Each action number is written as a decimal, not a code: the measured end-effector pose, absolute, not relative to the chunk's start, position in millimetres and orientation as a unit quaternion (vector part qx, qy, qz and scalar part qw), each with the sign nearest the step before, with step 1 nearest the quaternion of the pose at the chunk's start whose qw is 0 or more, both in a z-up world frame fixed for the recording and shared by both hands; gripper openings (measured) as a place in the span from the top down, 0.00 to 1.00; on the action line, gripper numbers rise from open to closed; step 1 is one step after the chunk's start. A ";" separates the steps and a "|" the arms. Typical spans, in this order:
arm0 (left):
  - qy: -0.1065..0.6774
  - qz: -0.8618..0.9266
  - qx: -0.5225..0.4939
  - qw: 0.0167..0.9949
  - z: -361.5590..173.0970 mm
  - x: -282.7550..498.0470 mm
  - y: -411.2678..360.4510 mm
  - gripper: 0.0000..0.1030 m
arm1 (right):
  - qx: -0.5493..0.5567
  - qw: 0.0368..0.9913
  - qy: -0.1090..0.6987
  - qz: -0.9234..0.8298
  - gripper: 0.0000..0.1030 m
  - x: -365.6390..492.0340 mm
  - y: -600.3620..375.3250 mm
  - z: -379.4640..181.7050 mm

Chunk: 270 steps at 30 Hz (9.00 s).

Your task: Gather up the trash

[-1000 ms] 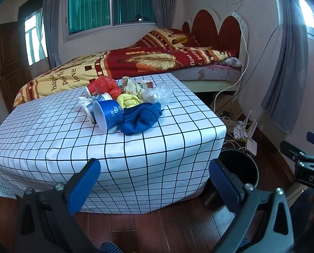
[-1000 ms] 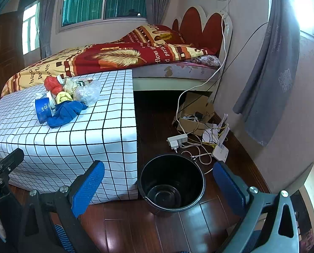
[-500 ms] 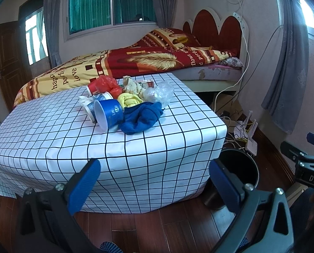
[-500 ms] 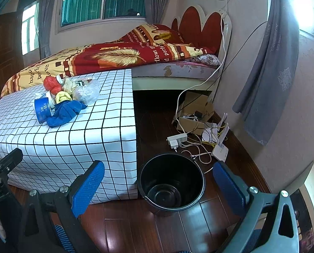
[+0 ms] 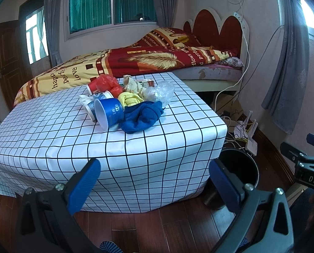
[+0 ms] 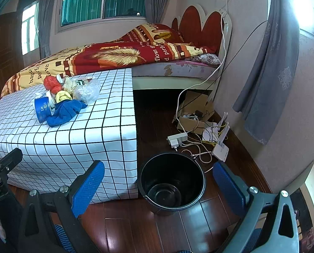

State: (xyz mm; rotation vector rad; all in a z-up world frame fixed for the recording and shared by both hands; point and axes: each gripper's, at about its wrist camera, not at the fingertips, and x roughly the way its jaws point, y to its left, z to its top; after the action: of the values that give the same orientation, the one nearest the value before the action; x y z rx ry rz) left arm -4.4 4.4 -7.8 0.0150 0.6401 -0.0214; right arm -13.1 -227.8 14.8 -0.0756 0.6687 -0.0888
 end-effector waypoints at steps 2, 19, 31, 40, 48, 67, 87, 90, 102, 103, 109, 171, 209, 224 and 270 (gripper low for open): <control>0.316 -0.010 0.005 0.949 -7.9 -4.7 7.1 0.00 | -0.038 0.943 0.328 -0.044 0.00 -13.2 -227.8 14.7; 0.322 0.043 -0.035 0.945 -17.6 52.7 77.1 0.16 | -0.039 0.927 0.366 0.069 0.00 55.4 -190.2 -14.9; 0.333 0.042 -0.058 0.940 -38.8 110.6 103.4 0.36 | -0.043 0.921 0.356 0.156 0.17 142.9 -114.9 -29.9; 0.330 0.034 -0.078 0.940 -47.1 142.7 111.1 0.48 | -0.063 0.906 0.353 0.227 0.29 193.2 -72.6 -48.9; 0.321 0.007 -0.107 0.941 -50.2 163.1 120.7 0.66 | -0.070 0.892 0.357 0.270 0.39 222.9 -51.4 -60.5; 0.301 -0.034 -0.068 0.951 -34.2 148.8 99.7 0.96 | -0.061 0.900 0.329 0.281 0.82 200.3 -62.4 -45.7; 0.285 -0.085 -0.034 0.954 -14.0 117.2 42.8 0.96 | -0.046 0.948 0.265 0.171 0.82 131.4 -170.0 20.0; 0.285 -0.104 -0.026 0.952 -12.3 113.0 27.3 0.96 | -0.037 0.952 0.266 0.146 0.82 122.2 -193.8 22.3; 0.290 -0.182 0.000 0.940 -13.5 100.6 -42.8 0.96 | -0.014 0.960 0.273 0.061 0.82 83.1 -277.2 19.3; 0.291 -0.190 0.002 0.938 -14.2 99.5 -49.4 0.96 | -0.013 0.960 0.275 0.053 0.82 79.7 -284.3 17.7; 0.300 -0.231 0.016 0.925 -20.8 91.9 -84.7 0.96 | -0.007 0.958 0.287 0.023 0.82 63.8 -312.9 8.0; 0.463 -0.189 0.038 0.865 -129.6 96.0 -157.3 0.13 | -0.011 0.897 0.441 -0.032 0.00 90.5 -398.0 -120.9; 0.335 0.023 -0.040 0.941 -27.8 70.6 45.6 0.13 | -0.053 0.924 0.347 0.149 0.00 119.4 -181.8 -6.5; 0.329 0.082 -0.036 0.940 -32.3 102.0 134.3 0.13 | -0.081 0.915 0.334 0.210 0.05 179.4 -71.7 1.0; 0.352 0.137 -0.107 0.920 -60.8 239.1 149.4 0.11 | -0.054 0.891 0.393 0.222 0.37 333.8 -54.7 -56.1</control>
State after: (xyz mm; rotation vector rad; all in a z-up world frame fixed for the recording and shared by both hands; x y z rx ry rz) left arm 239.1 149.4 -60.8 -0.2191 0.7234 0.2808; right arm 333.8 -54.7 -56.1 -0.1127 0.8167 0.4602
